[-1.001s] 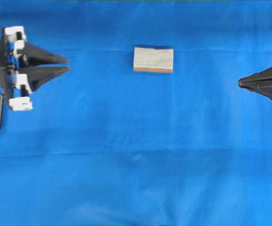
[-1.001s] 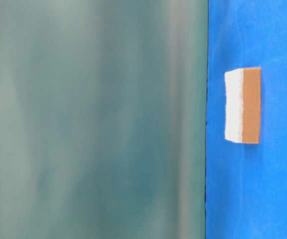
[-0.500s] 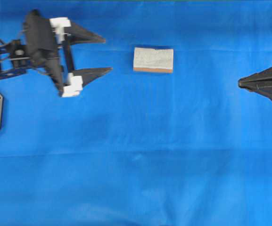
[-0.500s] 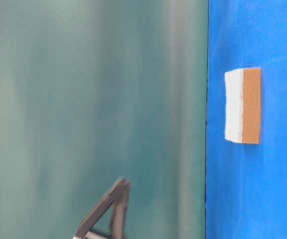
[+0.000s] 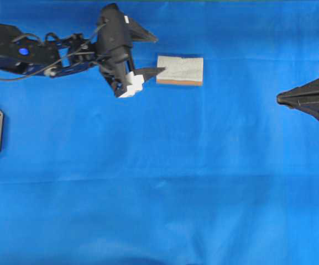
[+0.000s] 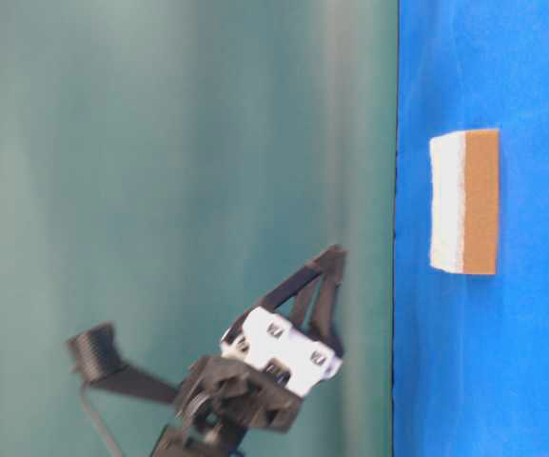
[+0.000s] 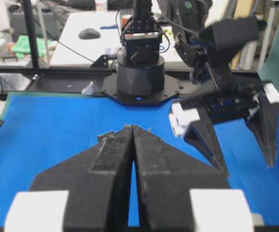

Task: Hand over the sponge with the left arm and wipe it with the right arm.
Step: 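Close the left gripper on the sponge's left end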

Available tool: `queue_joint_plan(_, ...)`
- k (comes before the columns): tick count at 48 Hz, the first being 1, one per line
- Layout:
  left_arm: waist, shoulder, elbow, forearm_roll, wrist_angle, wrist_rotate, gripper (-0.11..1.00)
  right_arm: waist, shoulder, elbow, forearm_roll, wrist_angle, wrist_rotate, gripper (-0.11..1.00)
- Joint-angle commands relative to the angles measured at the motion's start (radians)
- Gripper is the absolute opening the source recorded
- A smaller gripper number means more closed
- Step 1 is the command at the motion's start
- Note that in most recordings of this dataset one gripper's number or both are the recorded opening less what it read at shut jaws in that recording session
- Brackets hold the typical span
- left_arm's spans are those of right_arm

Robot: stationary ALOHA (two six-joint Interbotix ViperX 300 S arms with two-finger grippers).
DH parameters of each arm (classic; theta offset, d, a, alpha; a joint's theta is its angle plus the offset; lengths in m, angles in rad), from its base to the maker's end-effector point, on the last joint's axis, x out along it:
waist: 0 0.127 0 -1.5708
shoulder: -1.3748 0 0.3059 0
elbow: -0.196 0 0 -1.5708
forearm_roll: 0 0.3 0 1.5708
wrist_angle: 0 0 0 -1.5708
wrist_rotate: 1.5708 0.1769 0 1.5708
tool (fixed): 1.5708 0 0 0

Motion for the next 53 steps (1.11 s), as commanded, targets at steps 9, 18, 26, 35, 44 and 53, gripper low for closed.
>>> queue_joint_plan(9, 0.0, 0.087, -0.071, 0.002, -0.005, 0.006, 0.94, -0.003, 0.011, -0.021, 0.003, -0.011, 0.002, 0.0)
queue_joint_plan(18, 0.0, 0.161, -0.101, 0.002, -0.006, 0.006, 0.94, -0.008, 0.017, -0.02, 0.003, -0.011, 0.002, 0.0)
queue_joint_plan(26, 0.014, 0.222, -0.121, 0.002, -0.008, 0.006, 0.94, -0.009, 0.02, -0.02, 0.003, -0.011, 0.002, 0.0)
queue_joint_plan(35, 0.015, 0.272, -0.137, 0.002, -0.011, 0.006, 0.94, -0.012, 0.021, -0.018, 0.002, -0.011, 0.002, 0.0)
queue_joint_plan(44, 0.015, 0.311, -0.144, 0.002, -0.012, 0.006, 0.94, -0.021, 0.023, -0.02, 0.003, -0.011, 0.002, 0.0)
queue_joint_plan(53, 0.015, 0.327, -0.144, 0.0, -0.012, 0.006, 0.94, -0.021, 0.023, -0.02, 0.003, -0.011, 0.002, 0.0)
